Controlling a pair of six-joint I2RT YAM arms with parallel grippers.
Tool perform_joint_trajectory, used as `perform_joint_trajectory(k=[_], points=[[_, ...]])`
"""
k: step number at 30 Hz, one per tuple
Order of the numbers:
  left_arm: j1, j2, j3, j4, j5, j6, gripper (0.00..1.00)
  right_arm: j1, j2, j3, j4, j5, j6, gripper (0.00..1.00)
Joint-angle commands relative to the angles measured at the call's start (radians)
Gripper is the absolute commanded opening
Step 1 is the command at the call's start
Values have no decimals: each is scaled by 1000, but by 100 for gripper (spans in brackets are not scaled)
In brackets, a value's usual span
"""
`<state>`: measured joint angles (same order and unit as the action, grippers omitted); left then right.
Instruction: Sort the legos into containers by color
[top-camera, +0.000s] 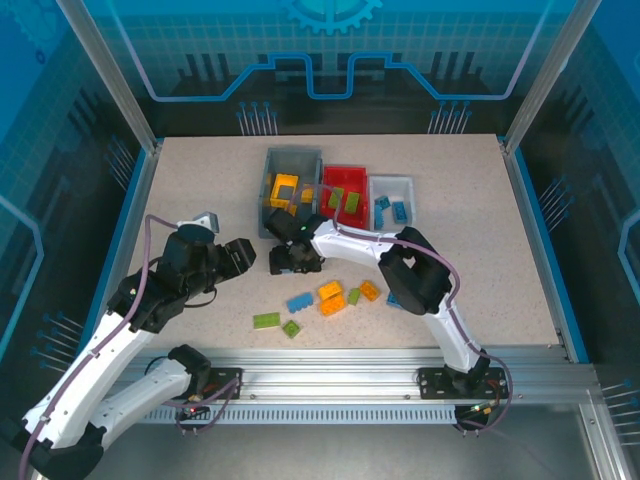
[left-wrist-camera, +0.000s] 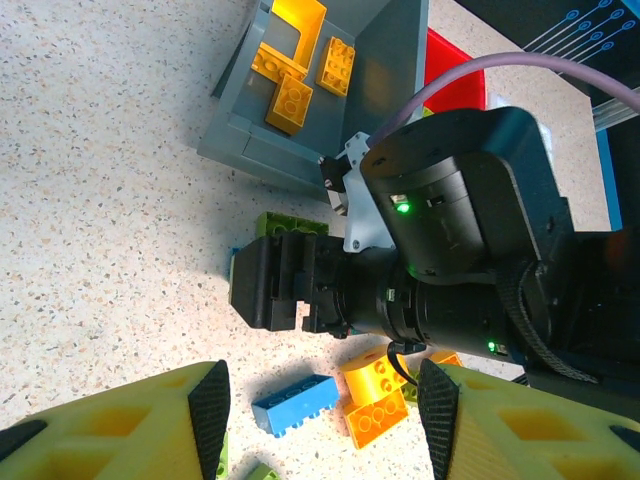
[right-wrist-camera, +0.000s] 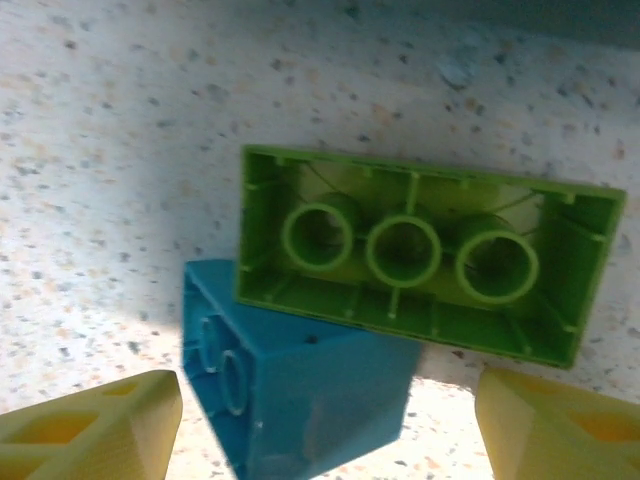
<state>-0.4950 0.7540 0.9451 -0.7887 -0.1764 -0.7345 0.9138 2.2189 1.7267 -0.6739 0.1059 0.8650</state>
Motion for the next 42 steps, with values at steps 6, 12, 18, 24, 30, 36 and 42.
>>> perform_joint_trajectory(k=[6,12,18,24,30,36,42], points=[[-5,2,-8,-6,21,-11,56,29,102,139,-74,17,31,65],[-6,2,-25,0,26,-20,56,48,122,155,-89,33,45,53],[-6,3,-24,1,26,-17,56,66,48,97,-72,56,46,40],[-5,8,-51,15,43,-26,56,77,-77,-20,-19,80,48,33],[-6,30,-83,47,73,-40,56,61,-145,-110,18,69,50,28],[-15,58,-134,106,112,-60,55,44,-204,-184,40,74,51,25],[-81,93,-143,167,130,-81,55,23,-351,-276,27,137,42,24]])
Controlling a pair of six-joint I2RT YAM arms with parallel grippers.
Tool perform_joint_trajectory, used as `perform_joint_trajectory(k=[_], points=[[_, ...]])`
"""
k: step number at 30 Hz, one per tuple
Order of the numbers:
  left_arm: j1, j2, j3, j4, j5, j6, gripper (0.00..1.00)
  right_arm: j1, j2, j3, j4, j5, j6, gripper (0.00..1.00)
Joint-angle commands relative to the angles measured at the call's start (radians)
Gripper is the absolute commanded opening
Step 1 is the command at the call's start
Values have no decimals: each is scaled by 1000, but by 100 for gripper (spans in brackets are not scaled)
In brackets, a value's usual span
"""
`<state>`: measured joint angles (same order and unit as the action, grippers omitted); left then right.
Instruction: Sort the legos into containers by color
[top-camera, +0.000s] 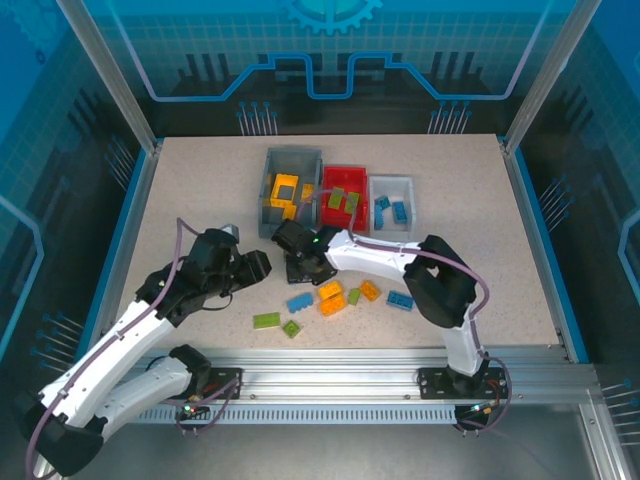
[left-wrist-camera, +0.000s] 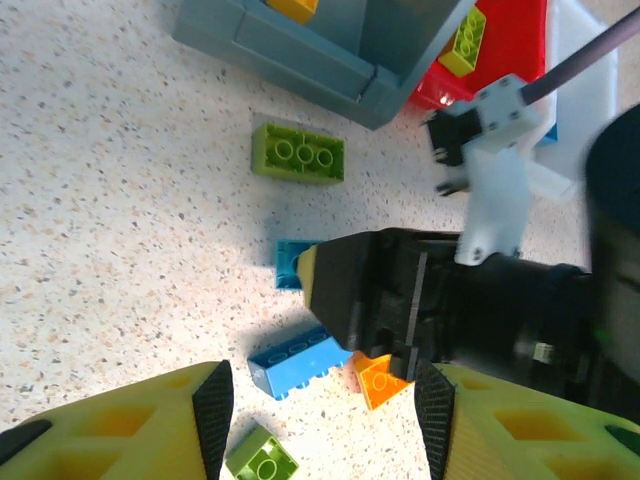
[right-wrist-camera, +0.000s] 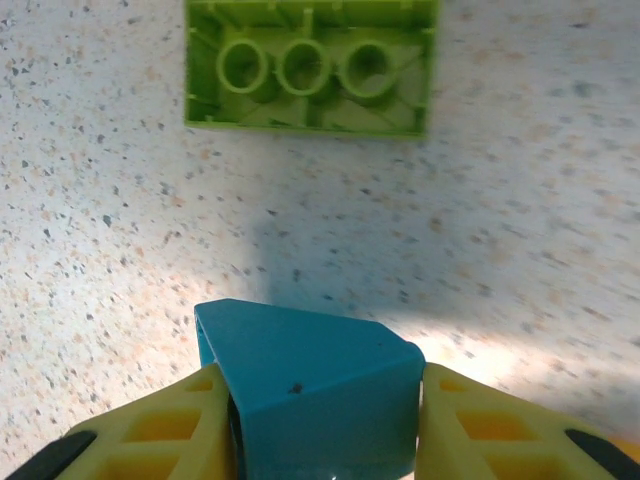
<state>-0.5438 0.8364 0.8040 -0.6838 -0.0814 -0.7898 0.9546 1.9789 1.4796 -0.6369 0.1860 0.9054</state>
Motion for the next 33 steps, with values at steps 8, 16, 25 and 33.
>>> perform_joint_trajectory(k=[8,16,25,33], points=[[-263,159,107,219,-32,-26,55,-197,-434,-242,-84,208,-92,26],[-370,398,261,348,-52,27,55,-512,-393,-199,-82,240,-314,27],[-381,453,315,361,-55,46,55,-553,-104,54,-163,359,-407,28],[-382,426,300,345,-66,48,55,-549,6,115,-177,383,-469,34]])
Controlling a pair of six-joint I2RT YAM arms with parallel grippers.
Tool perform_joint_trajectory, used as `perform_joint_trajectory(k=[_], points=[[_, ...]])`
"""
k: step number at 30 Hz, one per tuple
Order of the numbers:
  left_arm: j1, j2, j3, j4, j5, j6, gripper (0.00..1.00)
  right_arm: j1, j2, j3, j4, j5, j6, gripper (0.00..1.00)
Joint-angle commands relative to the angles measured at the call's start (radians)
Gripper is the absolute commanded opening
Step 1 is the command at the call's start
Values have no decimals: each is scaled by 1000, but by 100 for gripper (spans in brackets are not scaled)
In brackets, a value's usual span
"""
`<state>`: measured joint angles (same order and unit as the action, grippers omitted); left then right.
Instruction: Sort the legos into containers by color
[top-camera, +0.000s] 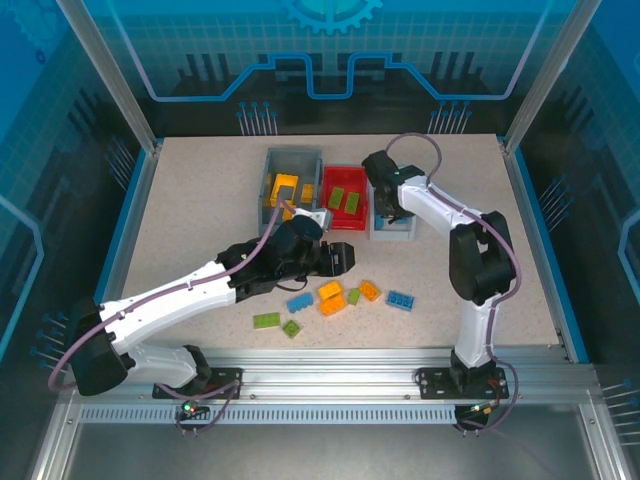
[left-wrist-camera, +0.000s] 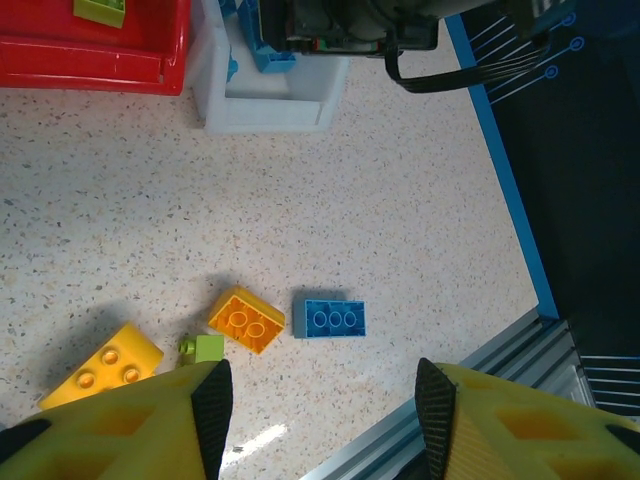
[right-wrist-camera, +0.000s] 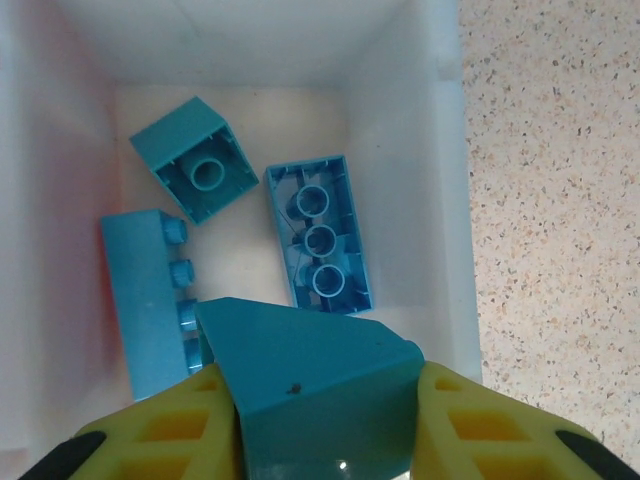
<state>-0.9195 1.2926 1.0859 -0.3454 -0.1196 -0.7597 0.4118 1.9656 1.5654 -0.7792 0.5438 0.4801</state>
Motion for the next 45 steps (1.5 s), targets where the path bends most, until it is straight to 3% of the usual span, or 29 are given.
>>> perform_joint_trajectory(k=[1,5,9,14,17,22,27,34,40,45], points=[[-6,-32,18,1,-33,19,55,-3,20,29,-33,26,-47,36],[-7,-42,22,-44,-64,16,55,11,-17,27,-32,31,-53,52],[-5,-57,14,-101,-107,6,56,21,-72,33,-45,35,-48,61],[-5,-88,-18,-141,-132,-10,56,27,-133,35,-59,30,-49,63],[-5,-111,-32,-171,-149,-18,56,33,-182,32,-71,35,-42,59],[-5,-105,-34,-228,-134,-9,57,70,-388,-96,3,-8,-60,55],[-23,0,-37,-205,-13,35,57,109,-617,-302,25,-188,-42,56],[-86,205,30,-223,-31,182,65,137,-922,-591,-1,-567,-6,63],[-66,353,115,-347,-75,471,70,157,-1128,-751,-19,-712,47,66],[-18,439,168,-374,-46,556,72,160,-1222,-826,-11,-773,89,67]])
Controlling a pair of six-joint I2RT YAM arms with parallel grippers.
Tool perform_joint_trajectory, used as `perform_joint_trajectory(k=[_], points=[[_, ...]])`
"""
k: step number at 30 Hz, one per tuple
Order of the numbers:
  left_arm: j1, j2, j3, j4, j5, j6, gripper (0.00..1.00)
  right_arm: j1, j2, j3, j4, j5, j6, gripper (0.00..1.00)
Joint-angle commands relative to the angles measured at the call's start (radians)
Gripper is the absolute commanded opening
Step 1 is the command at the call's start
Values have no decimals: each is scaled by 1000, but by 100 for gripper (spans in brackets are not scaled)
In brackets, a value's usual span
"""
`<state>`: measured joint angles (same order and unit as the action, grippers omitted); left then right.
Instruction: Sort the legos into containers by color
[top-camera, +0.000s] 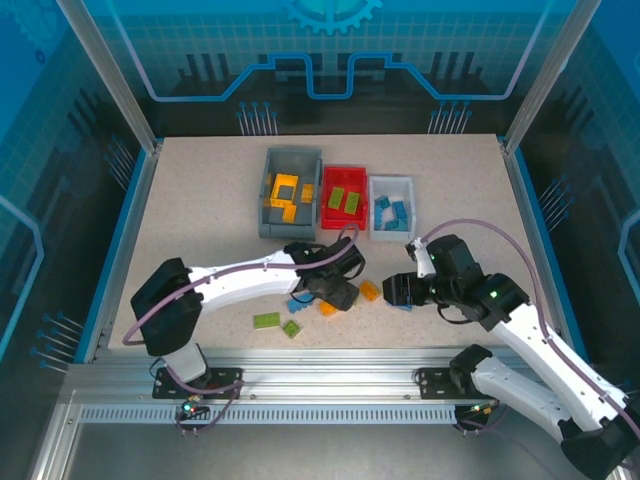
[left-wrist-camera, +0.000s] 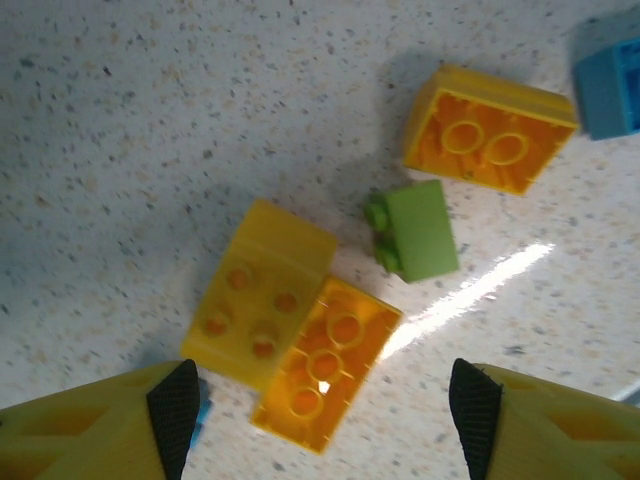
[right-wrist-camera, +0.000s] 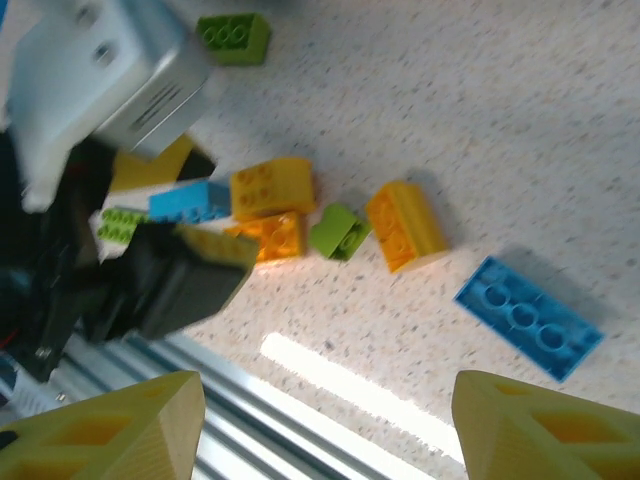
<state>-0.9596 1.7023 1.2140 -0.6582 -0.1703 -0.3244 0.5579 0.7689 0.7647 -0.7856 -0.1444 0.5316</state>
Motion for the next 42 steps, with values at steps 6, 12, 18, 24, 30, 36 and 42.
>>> perform_joint_trajectory(k=[6,12,18,24,30,36,42], points=[[75,92,67,-54,47,173,73,16,-69,-53,-7,-92,69,68],[100,128,81,-46,100,191,70,16,-51,-67,14,-94,82,68],[108,155,91,-45,123,198,65,16,-42,-74,27,-87,90,67],[116,170,93,-46,103,196,49,19,-37,-83,49,-95,102,67],[120,188,95,-54,81,191,46,20,-37,-91,128,-211,95,67],[125,205,95,-55,64,183,44,20,-43,-82,165,-257,105,66],[134,159,86,-31,10,169,30,20,-43,-82,164,-244,104,65]])
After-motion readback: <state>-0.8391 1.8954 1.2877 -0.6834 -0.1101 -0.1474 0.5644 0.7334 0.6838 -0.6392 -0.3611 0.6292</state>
